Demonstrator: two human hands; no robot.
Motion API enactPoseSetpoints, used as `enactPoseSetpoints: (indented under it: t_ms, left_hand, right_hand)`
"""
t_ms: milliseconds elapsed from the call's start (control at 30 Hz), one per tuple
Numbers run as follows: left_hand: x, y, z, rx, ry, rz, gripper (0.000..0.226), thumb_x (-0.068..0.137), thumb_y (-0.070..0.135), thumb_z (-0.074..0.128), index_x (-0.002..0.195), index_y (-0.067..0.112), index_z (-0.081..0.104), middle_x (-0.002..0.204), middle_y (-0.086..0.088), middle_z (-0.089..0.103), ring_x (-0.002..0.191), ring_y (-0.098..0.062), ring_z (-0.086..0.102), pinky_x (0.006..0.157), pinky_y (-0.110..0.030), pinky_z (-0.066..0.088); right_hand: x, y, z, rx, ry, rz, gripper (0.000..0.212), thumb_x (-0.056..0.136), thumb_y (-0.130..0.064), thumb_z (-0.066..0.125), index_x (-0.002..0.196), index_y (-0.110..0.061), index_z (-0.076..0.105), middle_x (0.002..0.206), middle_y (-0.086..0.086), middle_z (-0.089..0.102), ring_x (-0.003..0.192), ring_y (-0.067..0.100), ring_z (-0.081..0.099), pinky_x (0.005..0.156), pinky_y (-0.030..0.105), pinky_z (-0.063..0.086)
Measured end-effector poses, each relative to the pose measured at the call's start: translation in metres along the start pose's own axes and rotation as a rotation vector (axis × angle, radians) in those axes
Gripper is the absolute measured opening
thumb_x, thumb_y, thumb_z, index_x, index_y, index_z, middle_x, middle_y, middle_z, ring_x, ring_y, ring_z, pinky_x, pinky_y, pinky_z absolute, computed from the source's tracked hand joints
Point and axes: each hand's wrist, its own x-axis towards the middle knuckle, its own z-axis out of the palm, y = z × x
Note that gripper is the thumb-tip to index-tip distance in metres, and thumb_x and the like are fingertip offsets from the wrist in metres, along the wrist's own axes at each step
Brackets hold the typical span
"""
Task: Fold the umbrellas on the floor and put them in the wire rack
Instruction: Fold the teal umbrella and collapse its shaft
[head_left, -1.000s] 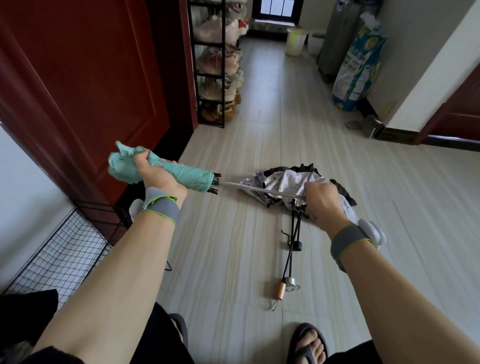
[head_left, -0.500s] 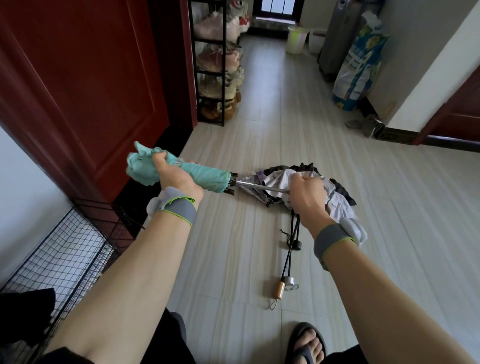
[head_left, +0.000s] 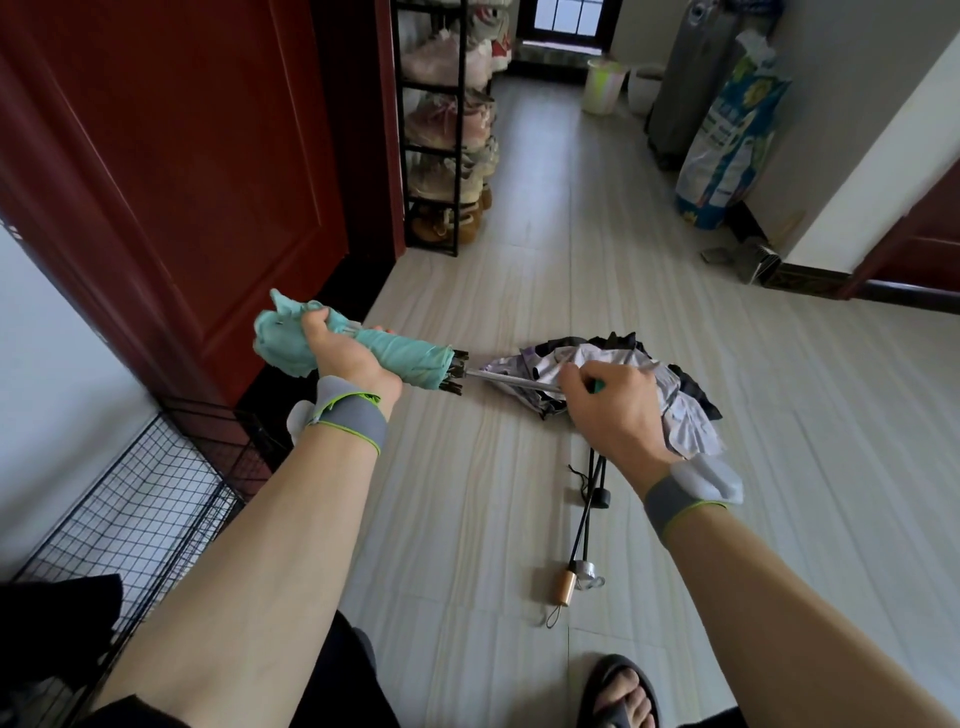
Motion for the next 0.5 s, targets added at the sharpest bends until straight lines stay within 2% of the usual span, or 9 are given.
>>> enactPoseSetpoints:
  t_ms: [33,100,167,200,267,333,400,500]
  left_hand:
    - [0.002,0.001,0.001,-0.014,-0.019,0.011,0.04,0.093,0.043,0.056,0.069,0.016,0.04,0.041,0.006,0.045,0.036,-0.011,0.048,0.057,-0.024,0.046]
    - [0.007,0.006,0.0,-0.04,-0.046,0.026,0.042,0.09,0.043,0.059,0.064,0.017,0.038,0.05,0.004,0.041,0.04,-0.013,0.045,0.059,-0.025,0.045]
    - [0.01,0.007,0.001,-0.027,-0.035,0.037,0.043,0.089,0.043,0.061,0.063,0.019,0.036,0.053,0.004,0.039,0.042,-0.013,0.043,0.057,-0.024,0.045]
    - [0.01,0.004,0.002,-0.02,-0.019,0.037,0.042,0.09,0.042,0.06,0.064,0.019,0.036,0.051,0.005,0.039,0.04,-0.013,0.043,0.056,-0.023,0.044]
    - [0.005,-0.007,0.008,-0.008,0.013,0.029,0.039,0.093,0.039,0.058,0.067,0.021,0.036,0.043,0.007,0.039,0.035,-0.011,0.042,0.051,-0.021,0.04]
    - [-0.002,-0.017,0.011,0.008,0.024,-0.013,0.037,0.094,0.039,0.057,0.068,0.021,0.036,0.039,0.007,0.039,0.032,-0.011,0.041,0.047,-0.018,0.04]
    - [-0.004,-0.022,0.014,0.004,0.012,-0.042,0.035,0.091,0.038,0.059,0.071,0.018,0.039,0.043,0.005,0.042,0.034,-0.013,0.044,0.047,-0.019,0.042]
    - [-0.002,-0.023,0.014,-0.014,-0.003,-0.04,0.033,0.086,0.038,0.064,0.075,0.015,0.045,0.053,0.0,0.045,0.04,-0.017,0.047,0.049,-0.023,0.045]
  right_hand:
    - [0.003,-0.004,0.0,0.042,-0.043,0.106,0.044,0.09,-0.022,0.06,0.055,0.0,0.047,0.046,0.01,0.039,0.047,0.018,0.033,0.049,0.028,0.034]
    - [0.006,-0.013,-0.005,0.115,-0.24,0.343,0.036,0.088,-0.022,0.058,0.058,-0.005,0.049,0.05,0.003,0.045,0.046,0.016,0.038,0.047,0.024,0.034]
    - [0.004,-0.023,-0.007,0.136,-0.374,0.456,0.032,0.089,-0.023,0.057,0.059,-0.011,0.053,0.051,0.0,0.049,0.048,0.016,0.044,0.049,0.024,0.037]
    - [0.002,-0.028,-0.005,0.11,-0.319,0.397,0.036,0.089,-0.023,0.058,0.055,-0.014,0.05,0.05,0.0,0.047,0.049,0.018,0.042,0.051,0.026,0.036]
    - [-0.011,-0.044,0.008,0.042,-0.043,0.034,0.047,0.09,-0.018,0.061,0.049,-0.019,0.038,0.048,-0.002,0.035,0.05,0.019,0.033,0.053,0.027,0.03]
    - [-0.017,-0.05,0.02,0.026,0.139,-0.192,0.049,0.092,-0.015,0.062,0.053,-0.019,0.032,0.047,-0.008,0.025,0.049,0.018,0.027,0.05,0.028,0.022]
    - [-0.013,-0.045,0.022,0.028,0.146,-0.17,0.05,0.098,-0.019,0.06,0.056,-0.02,0.033,0.046,-0.012,0.026,0.048,0.017,0.027,0.052,0.029,0.022]
    - [-0.014,-0.04,0.018,0.127,0.002,0.057,0.04,0.102,-0.035,0.054,0.066,-0.019,0.051,0.056,-0.005,0.052,0.054,0.012,0.046,0.057,0.03,0.033]
